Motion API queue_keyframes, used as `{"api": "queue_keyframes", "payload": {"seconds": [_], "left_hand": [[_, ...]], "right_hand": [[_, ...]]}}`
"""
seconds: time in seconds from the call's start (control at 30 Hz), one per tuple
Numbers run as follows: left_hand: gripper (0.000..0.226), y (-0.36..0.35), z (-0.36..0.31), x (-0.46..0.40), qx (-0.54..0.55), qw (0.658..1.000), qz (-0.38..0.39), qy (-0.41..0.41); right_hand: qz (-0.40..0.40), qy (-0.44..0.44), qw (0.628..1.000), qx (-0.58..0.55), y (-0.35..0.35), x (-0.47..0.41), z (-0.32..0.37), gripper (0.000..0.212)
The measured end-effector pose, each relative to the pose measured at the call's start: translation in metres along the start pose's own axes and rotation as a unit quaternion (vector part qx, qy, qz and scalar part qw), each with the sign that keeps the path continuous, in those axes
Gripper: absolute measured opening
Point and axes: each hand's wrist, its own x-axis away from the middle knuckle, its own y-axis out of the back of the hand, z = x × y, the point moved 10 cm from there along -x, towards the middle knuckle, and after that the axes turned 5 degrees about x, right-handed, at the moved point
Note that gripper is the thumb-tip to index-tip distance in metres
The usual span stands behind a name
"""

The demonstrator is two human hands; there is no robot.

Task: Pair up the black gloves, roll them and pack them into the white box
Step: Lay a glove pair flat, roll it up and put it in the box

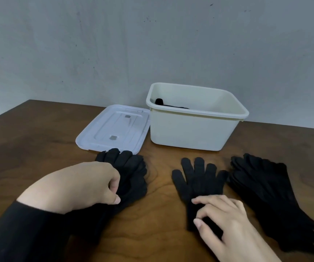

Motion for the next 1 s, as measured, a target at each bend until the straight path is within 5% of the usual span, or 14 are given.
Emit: {"api": "queue_keyframes", "payload": {"seconds": [0.53, 0.77, 0.87, 0.93, 1.0], "left_hand": [[0.021, -0.003, -0.009, 0.0, -0.064, 0.998, 0.022, 0.013], [0.022, 0.028, -0.012, -0.007, 0.047, 0.989, -0.142, 0.005], [0.024, 0.057, -0.007, 0.001, 0.277, 0.921, -0.275, -0.01], [0.026, 0.06, -0.013, 0.006, 0.505, 0.813, -0.289, -0.035], [0.022, 0.046, -0.038, 0.002, 0.661, 0.711, -0.233, -0.048]], "right_hand": [[-0.006, -0.021, 0.999, -0.034, -0.001, 0.001, -0.009, 0.028], [-0.011, -0.012, 1.0, -0.015, 0.0, 0.001, -0.006, 0.031], [-0.029, -0.009, 0.999, -0.026, 0.005, 0.001, -0.003, 0.027], [-0.076, -0.011, 0.996, -0.055, 0.02, 0.003, -0.002, 0.033], [-0.112, 0.014, 0.989, -0.092, 0.037, 0.005, 0.009, 0.063]]}}
